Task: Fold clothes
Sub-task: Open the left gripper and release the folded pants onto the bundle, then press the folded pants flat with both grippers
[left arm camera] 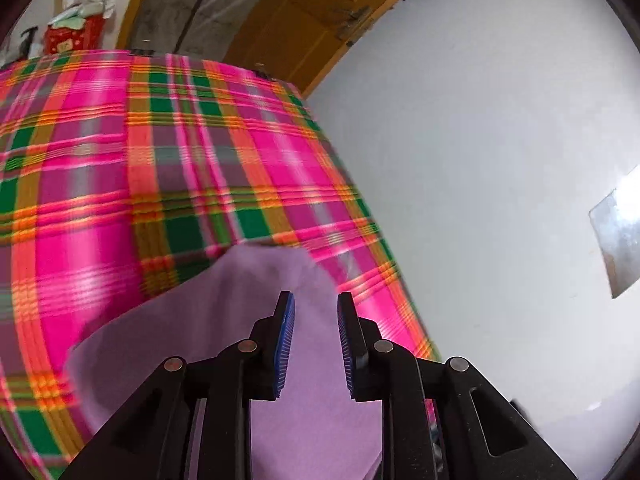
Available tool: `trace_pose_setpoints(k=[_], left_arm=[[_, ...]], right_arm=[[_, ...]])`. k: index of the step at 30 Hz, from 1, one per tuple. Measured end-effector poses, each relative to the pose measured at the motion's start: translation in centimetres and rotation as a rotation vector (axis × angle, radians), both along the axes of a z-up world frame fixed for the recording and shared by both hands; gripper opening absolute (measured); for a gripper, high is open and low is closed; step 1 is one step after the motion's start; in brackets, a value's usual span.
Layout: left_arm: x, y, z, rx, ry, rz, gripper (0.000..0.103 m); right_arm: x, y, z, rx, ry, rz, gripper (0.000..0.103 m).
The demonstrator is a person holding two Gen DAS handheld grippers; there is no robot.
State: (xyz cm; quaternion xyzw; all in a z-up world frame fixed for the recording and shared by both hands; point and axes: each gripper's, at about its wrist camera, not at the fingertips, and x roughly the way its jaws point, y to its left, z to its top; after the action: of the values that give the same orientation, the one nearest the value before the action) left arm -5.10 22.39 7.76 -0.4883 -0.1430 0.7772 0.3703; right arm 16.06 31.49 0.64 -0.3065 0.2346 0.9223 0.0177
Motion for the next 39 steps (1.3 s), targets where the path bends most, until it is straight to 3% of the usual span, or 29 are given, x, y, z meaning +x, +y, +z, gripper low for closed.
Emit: trace_pose_setpoints(k=[9,13,19,25,30,36,39], left_arm=[[3.9,-4.7,-1.2,-0.032,0.023,0.043,0.023],[5.2,-5.4,-2.0,-0.031,0.016,0.040,0.023],[7.1,-5.6,-3.6,-0.051,0.015,0.011,0.023],[8.9,-6.2,-4.8,-0.044,0.010,0.003,0.023],[10.3,-6.0,-5.4,-0.051,0.051,0.008,0.023],[11.7,-6.0,-5.0,-0.108,0.066,-0.004,0.023],[12.1,-6.0,-4.3,-0.120,0.053,-0.003,0.023]], right_arm=[[1.0,-0.6,2.8,0.111,0.030,-0.070,0.016],[-0.6,-1.7,3.6,0.149,0.037,-0.011,0.016],[-3.1,-3.8,2.4,0.168,0.001,0.130,0.016],[-1.3,-3.2,0.6,0.154,-0.076,0.164,0.014],[-0.8,-3.4,-0.4,0.146,-0.103,0.183,0.014],[-1.1,-4.1,0.6,0.218,-0.155,0.232,0.014],[-1.3,-4.2,2.0,0.217,-0.123,0.263,0.014]])
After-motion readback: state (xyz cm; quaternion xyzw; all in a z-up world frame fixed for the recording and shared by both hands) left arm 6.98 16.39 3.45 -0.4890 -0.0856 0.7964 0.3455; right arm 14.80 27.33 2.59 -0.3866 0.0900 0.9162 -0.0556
